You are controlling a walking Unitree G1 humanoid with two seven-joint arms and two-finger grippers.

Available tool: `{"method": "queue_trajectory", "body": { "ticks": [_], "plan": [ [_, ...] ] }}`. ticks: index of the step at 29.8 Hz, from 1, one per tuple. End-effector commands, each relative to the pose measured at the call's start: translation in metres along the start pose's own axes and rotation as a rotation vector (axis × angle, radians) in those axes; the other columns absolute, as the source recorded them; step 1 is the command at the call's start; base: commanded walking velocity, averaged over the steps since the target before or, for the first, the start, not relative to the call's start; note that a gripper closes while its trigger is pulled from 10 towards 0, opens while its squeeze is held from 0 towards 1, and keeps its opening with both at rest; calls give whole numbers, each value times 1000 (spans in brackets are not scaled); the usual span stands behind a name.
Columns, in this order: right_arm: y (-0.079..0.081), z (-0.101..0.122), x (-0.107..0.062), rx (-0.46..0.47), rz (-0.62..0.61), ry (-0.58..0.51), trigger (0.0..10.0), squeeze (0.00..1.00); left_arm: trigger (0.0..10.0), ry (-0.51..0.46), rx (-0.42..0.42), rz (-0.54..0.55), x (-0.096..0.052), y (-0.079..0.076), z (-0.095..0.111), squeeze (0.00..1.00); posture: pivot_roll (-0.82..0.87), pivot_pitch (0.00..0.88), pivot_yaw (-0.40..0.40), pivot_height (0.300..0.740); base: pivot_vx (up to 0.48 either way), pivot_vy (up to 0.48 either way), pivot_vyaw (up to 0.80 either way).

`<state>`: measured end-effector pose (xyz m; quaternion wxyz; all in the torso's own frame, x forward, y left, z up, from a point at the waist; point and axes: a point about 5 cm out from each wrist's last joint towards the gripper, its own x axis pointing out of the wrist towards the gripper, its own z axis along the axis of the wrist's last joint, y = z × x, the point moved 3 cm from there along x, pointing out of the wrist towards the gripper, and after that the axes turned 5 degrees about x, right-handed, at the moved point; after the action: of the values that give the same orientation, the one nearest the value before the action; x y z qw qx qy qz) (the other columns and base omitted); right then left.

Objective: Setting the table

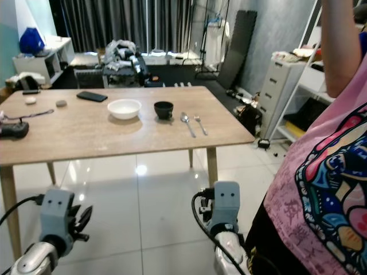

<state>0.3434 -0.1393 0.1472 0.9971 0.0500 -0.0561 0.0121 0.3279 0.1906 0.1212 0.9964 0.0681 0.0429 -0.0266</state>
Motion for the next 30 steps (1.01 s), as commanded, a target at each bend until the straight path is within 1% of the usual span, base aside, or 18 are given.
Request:
{"method": "queue_trajectory", "body": {
  "ticks": [1,13,21,27,30],
  "plan": [
    [3,1,0,-7,18,-8,10000,0,10000,23,10,11,-1,2,-7,0,32,65,79,740,480,0,0],
    [0,-1,2,-1,1,4,10000,0,10000,21,13,12,0,2,-7,0,34,56,76,740,480,0,0],
    [-2,0,4,2,-8,2,10000,0,10000,18,13,9,1,1,-7,0,34,47,75,740,480,0,-752],
    [-3,0,4,-4,-13,0,10000,0,10000,14,14,8,2,1,-7,0,36,45,76,740,480,0,0],
    [-1,4,5,18,3,-25,10000,0,10000,8,15,10,2,2,-5,0,38,43,77,740,480,0,0]
  ]
}}
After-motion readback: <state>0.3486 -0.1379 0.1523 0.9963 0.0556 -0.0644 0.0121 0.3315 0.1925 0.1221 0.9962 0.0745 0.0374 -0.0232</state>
